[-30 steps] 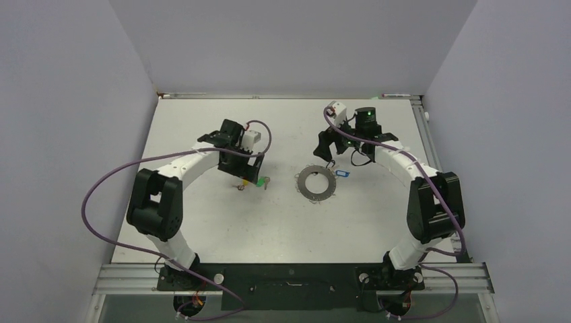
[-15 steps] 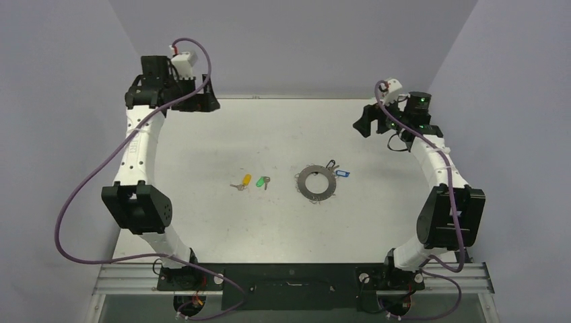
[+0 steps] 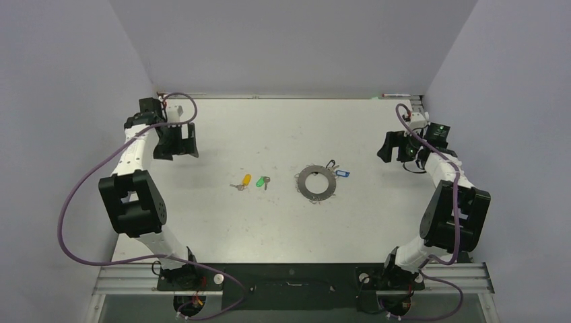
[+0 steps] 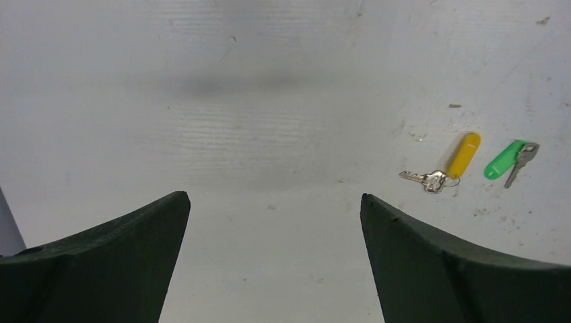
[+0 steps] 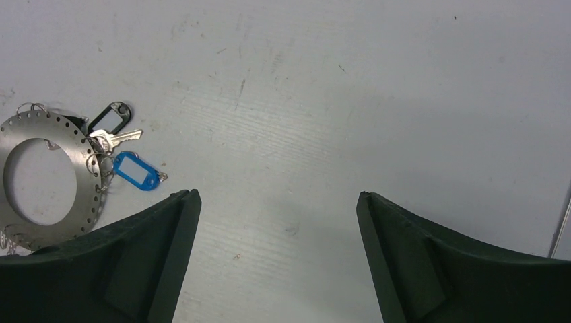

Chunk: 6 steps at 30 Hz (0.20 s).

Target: Remove the keys from the keyring

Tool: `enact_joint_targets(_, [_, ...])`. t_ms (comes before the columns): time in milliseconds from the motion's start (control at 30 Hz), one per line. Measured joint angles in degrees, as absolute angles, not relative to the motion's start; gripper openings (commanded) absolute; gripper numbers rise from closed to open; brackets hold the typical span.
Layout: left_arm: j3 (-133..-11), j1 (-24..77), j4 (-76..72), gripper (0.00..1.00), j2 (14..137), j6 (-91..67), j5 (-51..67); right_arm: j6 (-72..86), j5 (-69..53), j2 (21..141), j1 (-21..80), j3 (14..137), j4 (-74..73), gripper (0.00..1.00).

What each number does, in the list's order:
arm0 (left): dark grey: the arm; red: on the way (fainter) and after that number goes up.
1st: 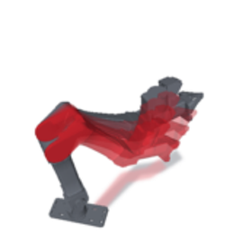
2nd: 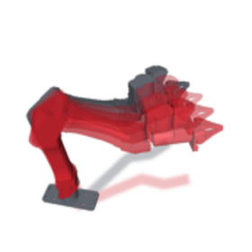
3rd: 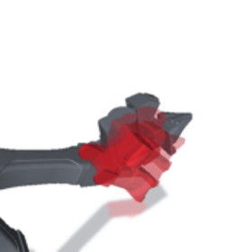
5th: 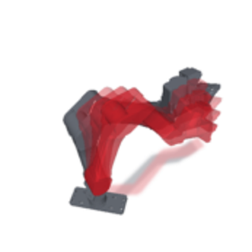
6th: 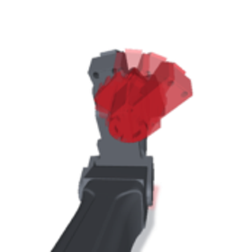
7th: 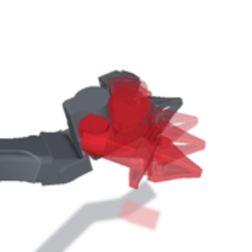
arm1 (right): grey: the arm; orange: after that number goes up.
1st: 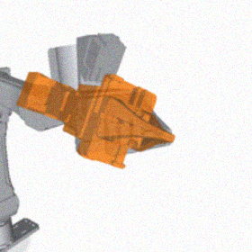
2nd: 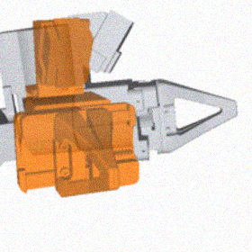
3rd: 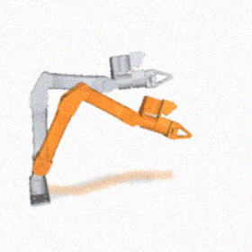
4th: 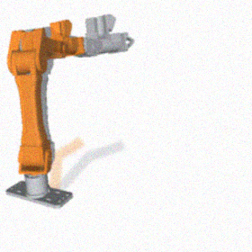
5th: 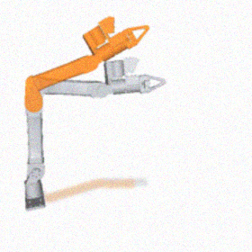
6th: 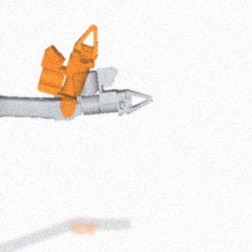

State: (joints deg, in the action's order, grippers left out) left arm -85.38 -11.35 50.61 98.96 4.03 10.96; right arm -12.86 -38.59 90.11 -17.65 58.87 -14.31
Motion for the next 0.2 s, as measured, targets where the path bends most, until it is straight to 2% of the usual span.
enact_joint_targets(200, [-81.3,-11.8,49.1,0.96,98.3,4.1,9.0,-13.3,-37.8,90.3,-18.0,58.5,-13.6,0.9])
